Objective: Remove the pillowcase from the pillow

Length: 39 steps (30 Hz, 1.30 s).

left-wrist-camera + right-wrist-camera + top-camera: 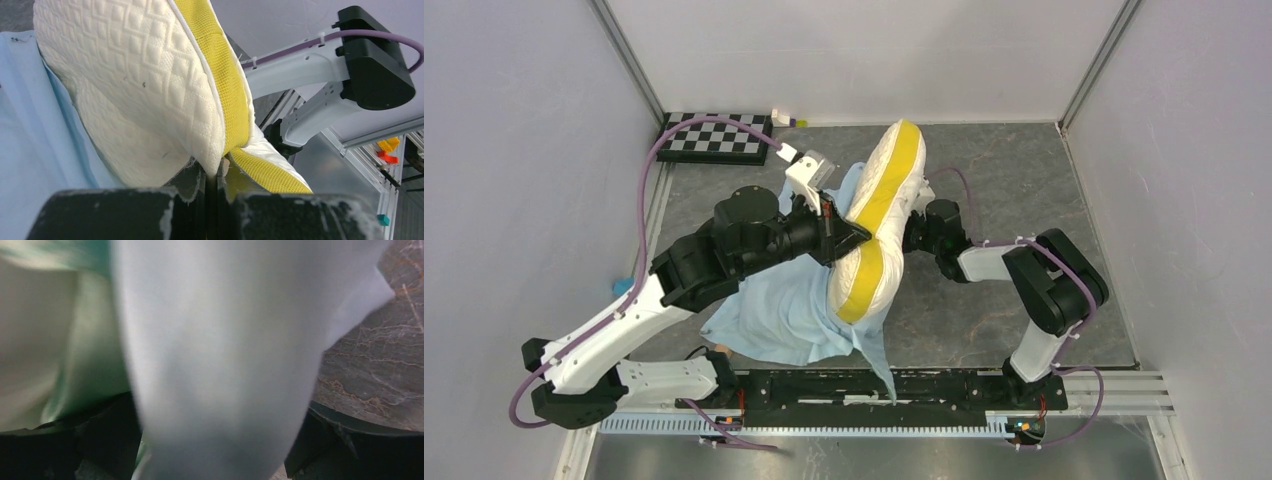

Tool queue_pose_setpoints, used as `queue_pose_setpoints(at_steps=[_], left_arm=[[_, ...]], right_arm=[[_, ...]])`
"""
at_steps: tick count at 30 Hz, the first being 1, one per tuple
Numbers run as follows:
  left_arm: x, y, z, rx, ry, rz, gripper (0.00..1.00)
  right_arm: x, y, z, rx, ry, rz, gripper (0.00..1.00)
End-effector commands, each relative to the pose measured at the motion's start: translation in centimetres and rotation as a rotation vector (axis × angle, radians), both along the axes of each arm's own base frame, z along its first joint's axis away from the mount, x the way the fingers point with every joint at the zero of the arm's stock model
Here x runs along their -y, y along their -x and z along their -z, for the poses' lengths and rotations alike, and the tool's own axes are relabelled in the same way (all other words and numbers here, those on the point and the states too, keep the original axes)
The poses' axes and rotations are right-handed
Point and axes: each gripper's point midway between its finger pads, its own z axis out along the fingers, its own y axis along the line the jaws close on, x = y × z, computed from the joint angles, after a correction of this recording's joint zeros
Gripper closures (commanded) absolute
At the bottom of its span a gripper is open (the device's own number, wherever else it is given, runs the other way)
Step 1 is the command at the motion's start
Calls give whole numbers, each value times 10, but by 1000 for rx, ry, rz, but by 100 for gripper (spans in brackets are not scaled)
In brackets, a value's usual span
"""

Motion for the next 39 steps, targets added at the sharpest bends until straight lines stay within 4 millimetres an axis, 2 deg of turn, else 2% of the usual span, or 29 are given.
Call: queue_pose_setpoints(at_steps=[1,6,9,14,18,21,27,29,32,36,39], left_arm=[[5,-27,-23,58,91,-92,98],[10,-73,18,-69,110,-121,98],[11,-91,35,-117,114,-121,98],[17,-103,44,-132,106,-118,98],[10,-112,41,-126,114,-142,98],[-6,-118,26,-92,131,-180,98],[-51,-118,-29,29,156,-278,98],[-65,-118,-40,59,146,-319,98],[-92,-127,-41,73,88,-455,98],[-124,-140,-29,64,17,-633,98],[-141,-144,-21,44,-10,-732,98]], right_arm=[[8,-10,-44,122,-35,-12,4],[47,-5,-58,110,-27,29,2],[73,-2,-61,113,3,67,2],[104,6,-63,122,123,107,2],[122,12,-58,125,236,135,2],[133,16,-58,128,279,165,2],[133,23,-67,150,265,160,2],[132,24,-70,155,263,156,2],[129,26,-78,173,246,142,2],[129,29,-94,206,233,140,2],[132,31,-106,235,239,148,2]])
